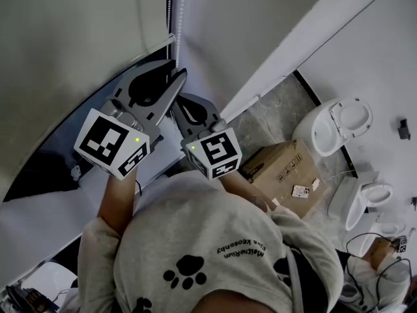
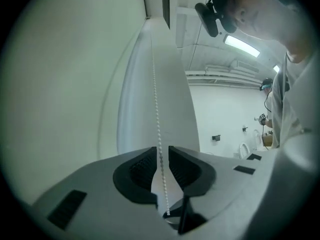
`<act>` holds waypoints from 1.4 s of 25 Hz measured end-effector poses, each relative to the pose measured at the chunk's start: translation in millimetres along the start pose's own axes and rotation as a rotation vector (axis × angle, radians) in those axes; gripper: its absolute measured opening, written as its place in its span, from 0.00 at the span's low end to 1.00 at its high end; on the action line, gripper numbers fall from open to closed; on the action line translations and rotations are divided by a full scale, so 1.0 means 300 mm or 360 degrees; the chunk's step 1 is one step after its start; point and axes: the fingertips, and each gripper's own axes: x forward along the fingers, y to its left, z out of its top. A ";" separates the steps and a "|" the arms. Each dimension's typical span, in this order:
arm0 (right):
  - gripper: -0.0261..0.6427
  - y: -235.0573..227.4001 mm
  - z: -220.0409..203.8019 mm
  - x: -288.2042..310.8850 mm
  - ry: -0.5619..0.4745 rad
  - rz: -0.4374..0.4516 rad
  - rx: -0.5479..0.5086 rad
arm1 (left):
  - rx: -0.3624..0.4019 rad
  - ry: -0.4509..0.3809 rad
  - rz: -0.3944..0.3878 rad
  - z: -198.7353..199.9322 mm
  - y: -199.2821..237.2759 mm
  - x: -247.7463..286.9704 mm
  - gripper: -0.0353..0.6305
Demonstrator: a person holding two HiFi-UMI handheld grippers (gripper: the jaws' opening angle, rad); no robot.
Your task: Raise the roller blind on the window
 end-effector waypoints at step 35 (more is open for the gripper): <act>0.06 -0.012 -0.391 0.026 0.0379 0.0039 0.0010 | -0.0172 0.0176 0.0109 -0.358 0.000 0.023 0.07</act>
